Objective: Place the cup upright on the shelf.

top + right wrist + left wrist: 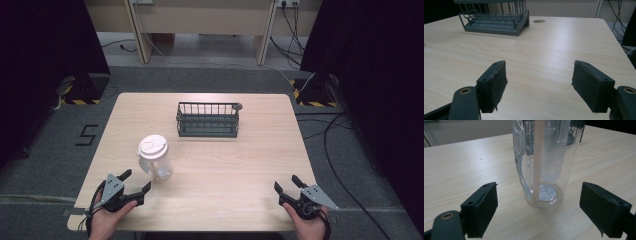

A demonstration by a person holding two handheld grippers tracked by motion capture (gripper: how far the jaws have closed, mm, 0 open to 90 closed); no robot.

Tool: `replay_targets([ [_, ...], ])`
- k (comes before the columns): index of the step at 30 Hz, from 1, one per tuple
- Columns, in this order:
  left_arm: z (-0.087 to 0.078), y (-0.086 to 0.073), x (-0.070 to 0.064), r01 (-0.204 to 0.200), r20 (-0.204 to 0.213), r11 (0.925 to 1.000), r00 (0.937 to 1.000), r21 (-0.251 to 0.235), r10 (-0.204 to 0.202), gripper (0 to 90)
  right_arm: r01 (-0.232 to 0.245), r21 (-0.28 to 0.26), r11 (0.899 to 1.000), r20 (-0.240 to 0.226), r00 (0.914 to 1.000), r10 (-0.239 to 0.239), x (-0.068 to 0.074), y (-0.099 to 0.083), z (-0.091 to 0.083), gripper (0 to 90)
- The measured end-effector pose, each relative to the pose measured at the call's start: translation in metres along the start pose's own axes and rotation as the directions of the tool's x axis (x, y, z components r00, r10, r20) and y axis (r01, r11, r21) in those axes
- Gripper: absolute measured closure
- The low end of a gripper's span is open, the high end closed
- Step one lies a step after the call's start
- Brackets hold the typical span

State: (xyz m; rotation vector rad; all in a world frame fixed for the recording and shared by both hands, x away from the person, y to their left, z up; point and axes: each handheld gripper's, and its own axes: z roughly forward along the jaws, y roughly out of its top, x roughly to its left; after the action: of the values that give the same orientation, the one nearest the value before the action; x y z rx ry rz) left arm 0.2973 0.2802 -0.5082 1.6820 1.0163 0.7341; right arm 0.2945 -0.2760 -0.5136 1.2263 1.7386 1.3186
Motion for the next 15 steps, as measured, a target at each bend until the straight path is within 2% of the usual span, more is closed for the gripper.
replay_targets([
  [9, 0.005, 0.008, 0.005, -0.032, 0.001, 0.9992, 0.9995, -0.024, 0.032, 14.4, 0.012, 0.012, 1.000, -0.005, 0.9999, -0.012, 0.001, 0.000, 0.001, 26.3],
  [15, 0.011, 0.012, 0.006, -0.037, 0.025, 0.9990, 0.9990, -0.027, 0.038, 14.4, 0.010, 0.015, 1.000, -0.010, 0.9999, -0.009, 0.000, 0.001, 0.001, 26.7],
])
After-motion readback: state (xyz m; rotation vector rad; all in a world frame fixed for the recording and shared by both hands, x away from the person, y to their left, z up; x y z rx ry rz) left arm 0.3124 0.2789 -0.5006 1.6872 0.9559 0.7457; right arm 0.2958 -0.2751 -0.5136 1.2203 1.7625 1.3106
